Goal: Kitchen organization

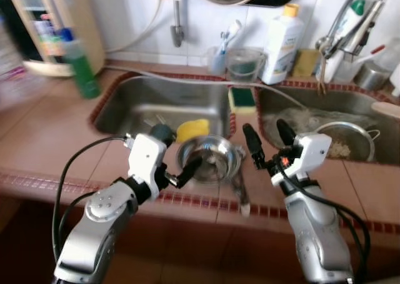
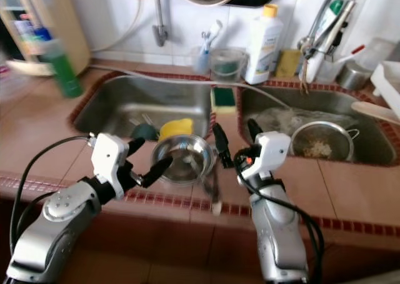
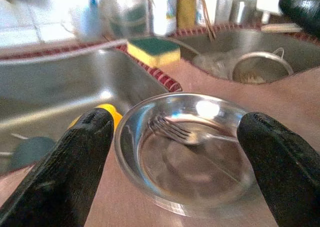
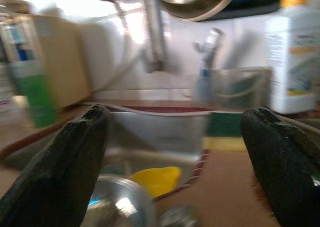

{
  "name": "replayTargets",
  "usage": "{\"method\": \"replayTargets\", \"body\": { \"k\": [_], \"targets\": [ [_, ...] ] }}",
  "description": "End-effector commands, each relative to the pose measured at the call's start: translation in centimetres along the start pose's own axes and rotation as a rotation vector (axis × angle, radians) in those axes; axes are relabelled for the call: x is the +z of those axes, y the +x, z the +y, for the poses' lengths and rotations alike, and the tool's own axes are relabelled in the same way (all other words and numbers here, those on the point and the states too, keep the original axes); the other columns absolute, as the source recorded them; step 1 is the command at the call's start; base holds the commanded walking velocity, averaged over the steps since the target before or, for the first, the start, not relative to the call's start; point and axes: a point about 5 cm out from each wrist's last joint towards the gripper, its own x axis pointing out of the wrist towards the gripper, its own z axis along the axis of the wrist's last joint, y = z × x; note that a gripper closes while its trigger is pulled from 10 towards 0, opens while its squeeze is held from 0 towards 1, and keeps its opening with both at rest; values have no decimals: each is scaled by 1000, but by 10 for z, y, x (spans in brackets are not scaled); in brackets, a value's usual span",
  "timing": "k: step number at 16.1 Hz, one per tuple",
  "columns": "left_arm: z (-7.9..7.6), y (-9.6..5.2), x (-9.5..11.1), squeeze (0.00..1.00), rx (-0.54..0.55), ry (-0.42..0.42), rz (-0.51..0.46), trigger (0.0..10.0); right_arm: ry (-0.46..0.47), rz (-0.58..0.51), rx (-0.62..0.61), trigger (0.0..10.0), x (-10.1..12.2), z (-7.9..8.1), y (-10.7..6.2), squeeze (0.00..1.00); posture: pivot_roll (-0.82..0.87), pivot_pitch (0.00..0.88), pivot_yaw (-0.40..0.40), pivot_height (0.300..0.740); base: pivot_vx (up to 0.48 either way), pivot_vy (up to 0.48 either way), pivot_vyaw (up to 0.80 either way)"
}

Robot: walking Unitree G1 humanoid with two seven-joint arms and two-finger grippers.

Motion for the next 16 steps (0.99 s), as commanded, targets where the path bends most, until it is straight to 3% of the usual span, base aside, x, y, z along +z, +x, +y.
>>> {"method": "replayTargets", "body": {
  "k": [1, 4, 9, 11, 16],
  "targets": [
    [3, -4, -2, 0, 13, 0, 7, 10000, -5, -27, 25, 10000, 6, 5, 6, 0, -112, 38, 41, 740, 0, 0, 0],
    [4, -4, -1, 0, 14, 9, 5, 10000, -15, -26, 32, 10000, 6, 6, 6, 0, -111, 40, 40, 740, 0, 0, 0],
    [8, -10, -4, 0, -2, 28, 15, 10000, -134, 1, 39, 10000, -2, 9, 2, 0, -106, 41, 35, 740, 0, 0, 0],
    [9, -13, -8, 0, -29, 71, 43, 10000, -193, 39, 64, 10000, -11, 11, -4, 0, -106, 41, 35, 740, 0, 0, 0],
    [-3, -21, -21, 0, -155, 128, 95, 10000, -201, 121, 53, 10000, -33, 17, -24, 0, -113, 42, 40, 740, 0, 0, 0]
  ]
}}
